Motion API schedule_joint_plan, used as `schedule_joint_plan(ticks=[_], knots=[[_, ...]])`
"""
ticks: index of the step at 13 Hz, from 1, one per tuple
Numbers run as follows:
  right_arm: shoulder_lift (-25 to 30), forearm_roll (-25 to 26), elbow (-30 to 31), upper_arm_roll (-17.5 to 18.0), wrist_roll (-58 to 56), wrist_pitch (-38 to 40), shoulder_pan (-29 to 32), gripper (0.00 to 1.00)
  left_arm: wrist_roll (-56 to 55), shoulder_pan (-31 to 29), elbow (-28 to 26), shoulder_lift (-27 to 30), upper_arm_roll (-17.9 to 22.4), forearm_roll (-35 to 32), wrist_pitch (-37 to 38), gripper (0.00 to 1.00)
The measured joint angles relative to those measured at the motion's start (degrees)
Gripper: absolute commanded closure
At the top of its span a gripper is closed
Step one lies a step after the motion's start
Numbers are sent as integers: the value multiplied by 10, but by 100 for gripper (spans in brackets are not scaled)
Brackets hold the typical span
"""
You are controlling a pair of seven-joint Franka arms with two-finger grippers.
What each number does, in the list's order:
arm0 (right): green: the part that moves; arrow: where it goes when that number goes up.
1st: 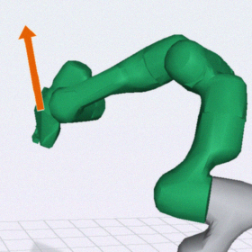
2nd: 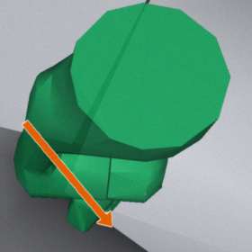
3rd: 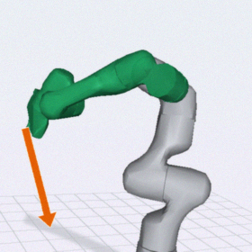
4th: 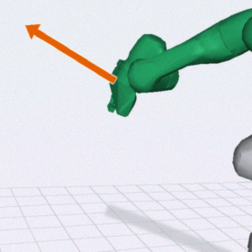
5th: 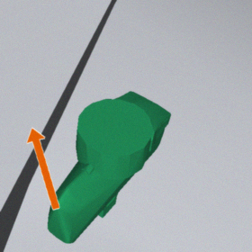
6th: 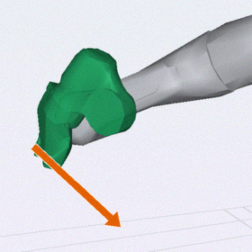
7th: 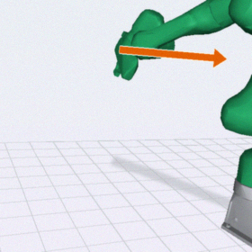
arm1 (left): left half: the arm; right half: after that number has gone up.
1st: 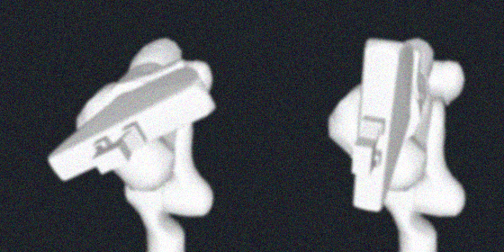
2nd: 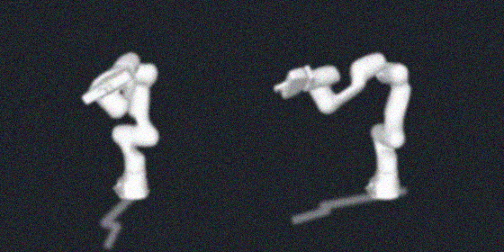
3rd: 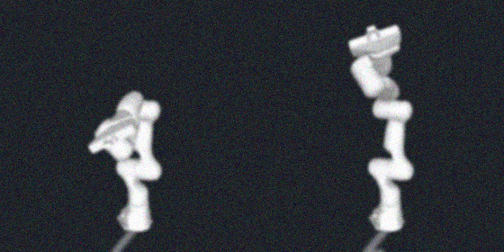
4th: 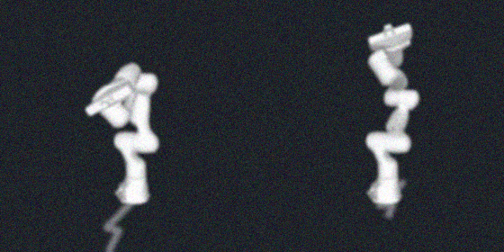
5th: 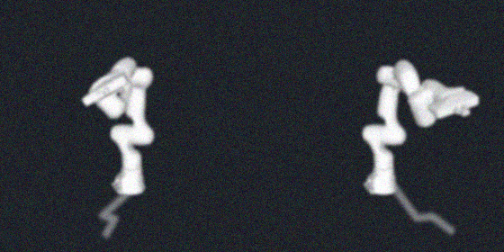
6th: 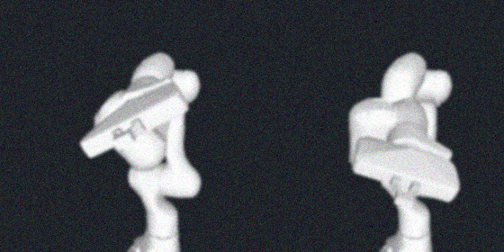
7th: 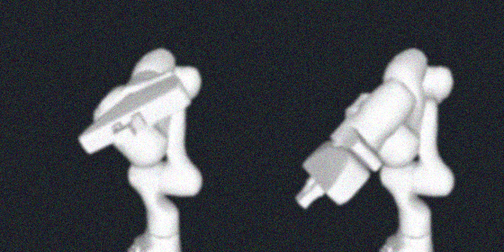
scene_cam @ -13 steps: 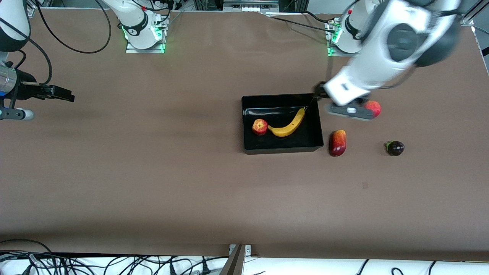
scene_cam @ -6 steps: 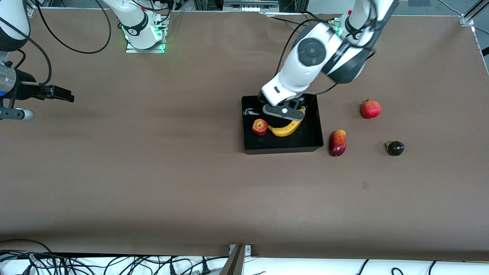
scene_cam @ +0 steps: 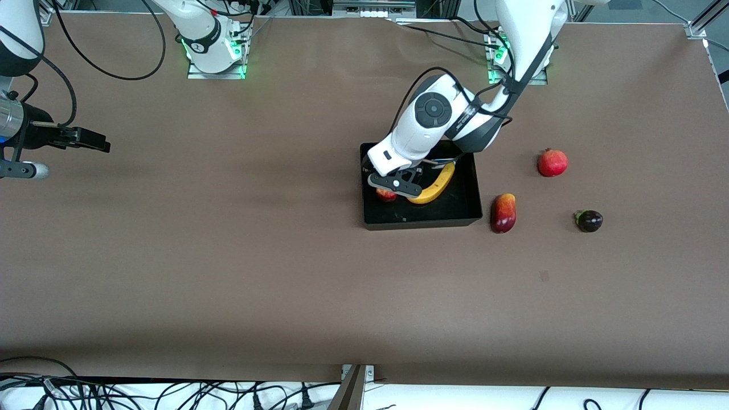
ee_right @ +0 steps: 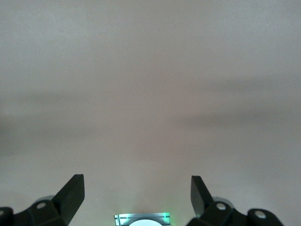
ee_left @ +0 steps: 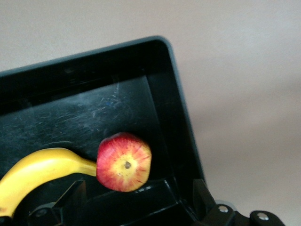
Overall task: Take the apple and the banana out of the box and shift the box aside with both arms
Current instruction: 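Reach the left gripper into the black box and grasp the apple, then lift the apple out with the left gripper and set it beside the mango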
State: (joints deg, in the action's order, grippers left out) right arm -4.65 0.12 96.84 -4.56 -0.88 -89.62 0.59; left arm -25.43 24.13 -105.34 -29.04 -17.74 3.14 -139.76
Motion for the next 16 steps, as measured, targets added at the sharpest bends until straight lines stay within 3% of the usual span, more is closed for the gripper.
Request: schedule_joint_plan(ticks=[12, 13, 15, 16], knots=[[-3, 0, 0, -3, 0, 1, 2, 0, 11, 23, -2, -67, 28, -8, -44, 0], [-3, 0, 0, -3, 0, 1, 2, 0, 11, 24, -2, -71, 29, -8, -51, 7], [-3, 0, 0, -3, 0, 1, 2, 0, 11, 29, -2, -76, 33, -8, -58, 63], [-3, 0, 0, -3, 0, 1, 2, 0, 11, 32, -2, -77, 34, -8, -60, 80]])
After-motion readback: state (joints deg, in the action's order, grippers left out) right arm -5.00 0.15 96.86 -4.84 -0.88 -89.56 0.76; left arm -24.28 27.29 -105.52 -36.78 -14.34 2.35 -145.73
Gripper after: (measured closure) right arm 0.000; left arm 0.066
